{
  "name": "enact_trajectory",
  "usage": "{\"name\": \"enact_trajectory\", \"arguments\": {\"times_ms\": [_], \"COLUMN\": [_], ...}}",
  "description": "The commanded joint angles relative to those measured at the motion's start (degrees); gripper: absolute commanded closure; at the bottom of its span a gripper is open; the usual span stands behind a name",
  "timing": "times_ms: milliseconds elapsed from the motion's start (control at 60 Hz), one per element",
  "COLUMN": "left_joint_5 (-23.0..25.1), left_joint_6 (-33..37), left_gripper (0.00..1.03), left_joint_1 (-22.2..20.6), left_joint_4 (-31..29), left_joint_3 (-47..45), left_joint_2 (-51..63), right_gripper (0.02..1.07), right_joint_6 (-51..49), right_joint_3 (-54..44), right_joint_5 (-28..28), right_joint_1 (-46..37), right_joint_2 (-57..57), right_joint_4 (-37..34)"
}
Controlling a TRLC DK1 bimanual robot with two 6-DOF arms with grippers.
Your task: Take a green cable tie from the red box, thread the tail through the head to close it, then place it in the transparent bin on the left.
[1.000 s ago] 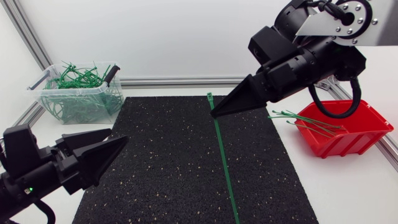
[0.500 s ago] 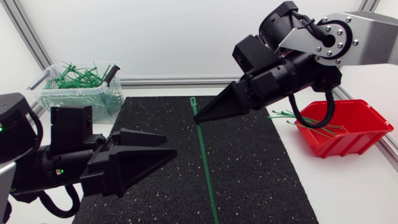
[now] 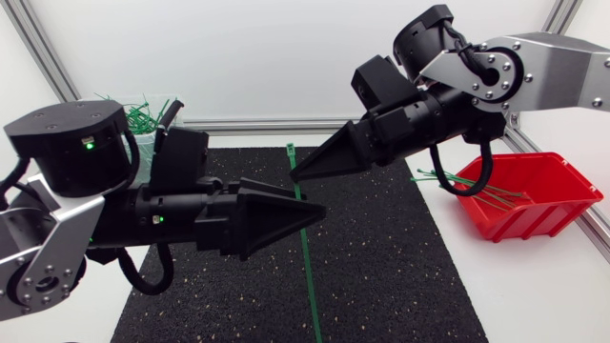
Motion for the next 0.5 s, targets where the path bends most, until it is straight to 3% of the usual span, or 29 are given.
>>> {"name": "enact_trajectory", "arguments": {"times_ms": [0, 133, 200, 367, 467, 483], "left_joint_5": [0.92, 1.19, 1.54, 1.98, 1.89, 1.89], "left_joint_6": [-1.16, -1.16, -1.25, -2.13, -2.39, -2.39], "left_gripper": [0.18, 0.3, 0.42, 0.52, 0.79, 0.8], "left_joint_1": [-0.46, -0.38, -0.29, 0.15, 0.59, 0.68], "left_joint_4": [1.3, 2.0, 2.18, 3.23, 3.58, 3.58], "left_joint_3": [1.45, 1.01, 0.93, 1.01, 1.28, 1.28], "left_joint_2": [1.43, 1.87, 2.13, 2.48, 2.83, 2.92], "right_gripper": [1.01, 1.01, 1.01, 1.01, 1.01, 1.01], "right_joint_6": [1.56, 1.56, 1.56, 1.56, 1.48, 1.48], "right_joint_3": [-1.53, -1.79, -1.79, -2.05, -2.58, -2.58], "right_joint_5": [-0.33, -0.33, -0.33, -0.33, -0.33, -0.33], "right_joint_1": [-1.22, -2.27, -2.27, -1.92, -2.01, -2.01], "right_joint_2": [1.13, 1.13, 1.39, 1.13, 0.6, 0.6], "right_joint_4": [1.18, 1.79, 1.79, 1.79, 1.88, 1.88]}}
